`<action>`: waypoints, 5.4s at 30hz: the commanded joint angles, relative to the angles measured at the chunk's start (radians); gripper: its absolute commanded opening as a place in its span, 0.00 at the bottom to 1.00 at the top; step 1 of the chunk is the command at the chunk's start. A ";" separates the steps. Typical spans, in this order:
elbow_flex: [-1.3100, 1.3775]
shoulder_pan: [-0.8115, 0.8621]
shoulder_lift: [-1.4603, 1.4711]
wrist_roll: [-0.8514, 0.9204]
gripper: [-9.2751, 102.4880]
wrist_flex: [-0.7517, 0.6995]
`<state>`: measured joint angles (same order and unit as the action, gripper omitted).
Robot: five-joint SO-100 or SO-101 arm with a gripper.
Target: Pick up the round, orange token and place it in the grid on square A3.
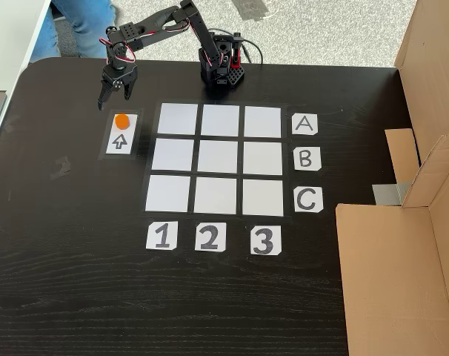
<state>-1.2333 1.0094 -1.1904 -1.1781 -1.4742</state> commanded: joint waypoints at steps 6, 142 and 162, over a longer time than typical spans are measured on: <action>0.072 -0.021 0.060 0.049 0.43 0.035; -1.192 -1.695 -0.977 0.268 0.08 0.368; -1.218 -1.703 -0.778 0.179 0.27 0.457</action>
<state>-2.4498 -0.6888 -1.9742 -0.9910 -1.0063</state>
